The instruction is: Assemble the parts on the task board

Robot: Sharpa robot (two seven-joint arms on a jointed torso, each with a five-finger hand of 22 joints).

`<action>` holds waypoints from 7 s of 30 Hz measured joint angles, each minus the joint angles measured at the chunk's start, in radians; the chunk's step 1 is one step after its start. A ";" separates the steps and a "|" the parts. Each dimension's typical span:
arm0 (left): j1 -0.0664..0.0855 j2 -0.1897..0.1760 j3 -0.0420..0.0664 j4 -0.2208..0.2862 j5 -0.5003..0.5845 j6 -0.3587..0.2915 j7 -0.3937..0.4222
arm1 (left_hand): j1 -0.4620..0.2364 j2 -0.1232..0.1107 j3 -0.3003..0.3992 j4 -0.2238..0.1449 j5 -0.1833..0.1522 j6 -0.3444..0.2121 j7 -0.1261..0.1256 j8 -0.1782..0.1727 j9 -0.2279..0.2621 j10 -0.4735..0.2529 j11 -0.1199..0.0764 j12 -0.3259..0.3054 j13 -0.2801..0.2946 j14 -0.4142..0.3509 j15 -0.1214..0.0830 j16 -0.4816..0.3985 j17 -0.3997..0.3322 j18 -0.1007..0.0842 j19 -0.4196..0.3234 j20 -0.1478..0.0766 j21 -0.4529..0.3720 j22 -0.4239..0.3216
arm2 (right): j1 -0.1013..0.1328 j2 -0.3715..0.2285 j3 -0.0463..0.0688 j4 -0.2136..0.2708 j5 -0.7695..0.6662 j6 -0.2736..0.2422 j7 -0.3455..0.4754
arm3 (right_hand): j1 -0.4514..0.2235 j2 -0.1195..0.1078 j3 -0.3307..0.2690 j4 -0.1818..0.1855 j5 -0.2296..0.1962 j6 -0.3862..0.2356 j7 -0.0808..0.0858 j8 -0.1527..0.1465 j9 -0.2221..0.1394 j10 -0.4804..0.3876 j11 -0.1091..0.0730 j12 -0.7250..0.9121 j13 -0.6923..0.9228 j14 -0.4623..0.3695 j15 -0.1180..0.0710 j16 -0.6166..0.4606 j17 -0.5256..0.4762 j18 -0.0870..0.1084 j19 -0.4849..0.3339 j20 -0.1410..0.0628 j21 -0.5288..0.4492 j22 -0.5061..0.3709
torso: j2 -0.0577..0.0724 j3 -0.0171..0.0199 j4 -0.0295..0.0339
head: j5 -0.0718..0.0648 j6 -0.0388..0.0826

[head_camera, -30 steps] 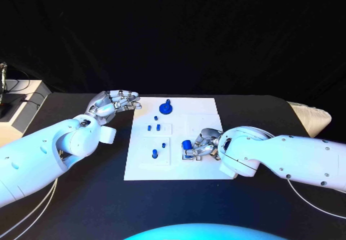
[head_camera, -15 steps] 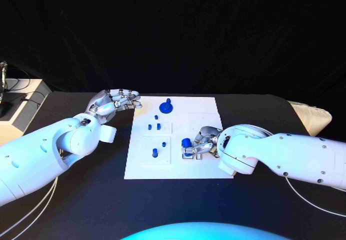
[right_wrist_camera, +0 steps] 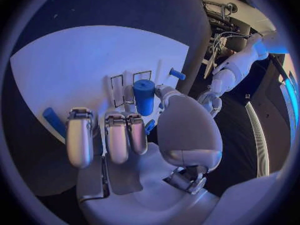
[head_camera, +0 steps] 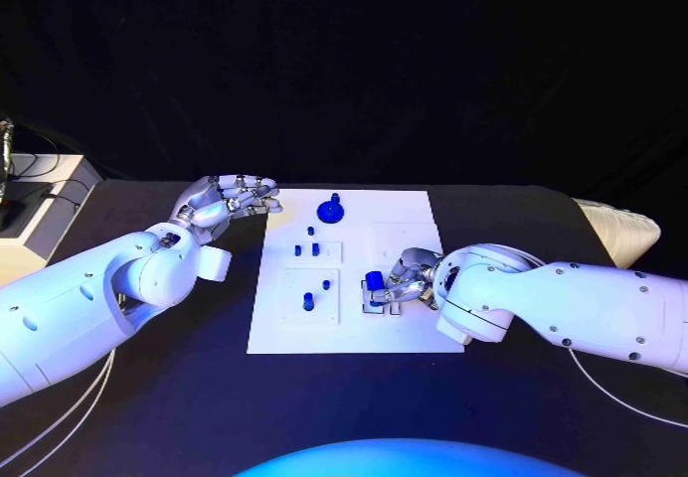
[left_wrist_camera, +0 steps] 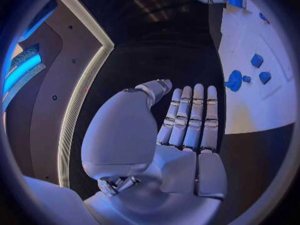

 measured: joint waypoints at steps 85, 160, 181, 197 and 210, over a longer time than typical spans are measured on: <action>0.000 -0.002 0.000 -0.001 0.000 0.000 -0.004 | 0.000 0.000 -0.003 0.003 0.000 -0.004 0.004 0.000 -0.002 0.000 0.000 -0.004 0.000 -0.007 0.000 0.000 0.004 0.000 0.004 0.004 -0.004 -0.002 | -0.009 -0.013 -0.004 0.021 -0.028 0.014 0.001 | -0.081 0.014 -0.180 -0.001 -0.223 0.018 -0.010 -0.016 0.029 0.000 0.000 -0.002 0.000 0.000 0.000 0.000 0.000 0.000 0.000 0.000 0.000 0.000 | 0.000 0.0018 -0.0006 | 0.011 -0.009; 0.000 -0.003 0.000 -0.004 0.000 0.000 -0.008 | 0.000 0.000 -0.005 0.005 0.000 -0.004 0.004 0.000 -0.004 -0.004 0.004 -0.004 0.000 -0.007 0.000 0.000 0.007 0.000 0.007 0.000 -0.011 -0.004 | -0.028 -0.048 -0.001 0.036 -0.064 -0.055 0.148 | 0.282 -0.005 0.283 -0.051 -0.435 0.067 -0.031 -0.004 0.080 -0.004 -0.028 0.006 0.000 0.000 -0.022 0.012 0.000 0.000 0.000 -0.022 0.042 0.000 | 0.000 0.0012 -0.0002 | 0.012 -0.003; 0.000 -0.003 0.000 -0.012 0.000 0.000 -0.009 | 0.000 0.000 -0.006 0.006 0.000 -0.007 0.007 0.000 -0.005 -0.004 0.004 -0.004 0.000 -0.011 0.004 0.000 0.011 0.000 0.007 0.000 -0.011 -0.005 | 0.014 -0.182 0.016 0.021 0.113 -0.173 0.326 | 0.144 -0.057 0.204 -0.015 -0.369 0.001 0.020 -0.117 0.012 -0.002 0.009 0.006 0.000 0.000 0.004 0.012 0.000 0.000 0.000 -0.003 0.042 0.000 | -0.002 0.0009 -0.0009 | 0.000 0.009; -0.008 -0.016 0.000 -0.003 0.000 -0.001 -0.007 | -0.028 -0.012 -0.058 0.044 -0.039 -0.007 0.007 0.000 -0.013 0.000 0.007 -0.004 0.003 -0.011 0.004 0.000 0.026 0.000 0.016 0.002 -0.027 -0.018 | 0.034 -0.282 0.010 -0.001 -0.012 0.122 0.129 | 0.063 -0.047 0.101 -0.005 -0.269 0.039 0.011 -0.136 -0.012 -0.001 0.017 0.006 0.000 0.000 0.011 0.012 0.000 0.000 0.000 0.004 0.054 0.000 | -0.004 0.0036 -0.0097 | -0.032 0.022; -0.012 -0.021 0.000 0.002 0.000 -0.002 -0.007 | -0.028 -0.012 -0.058 0.044 -0.039 -0.007 0.007 0.000 -0.014 0.000 0.007 -0.004 0.003 -0.015 0.000 0.000 0.026 0.000 0.020 0.005 -0.031 -0.018 | 0.029 -0.266 0.000 0.052 -0.125 0.162 0.017 | 0.033 -0.027 0.054 -0.003 -0.212 0.056 0.001 -0.120 0.012 -0.002 0.008 0.006 0.000 0.000 0.011 0.012 0.000 0.000 0.000 0.004 0.070 0.000 | -0.004 0.0007 -0.0070 | -0.046 0.017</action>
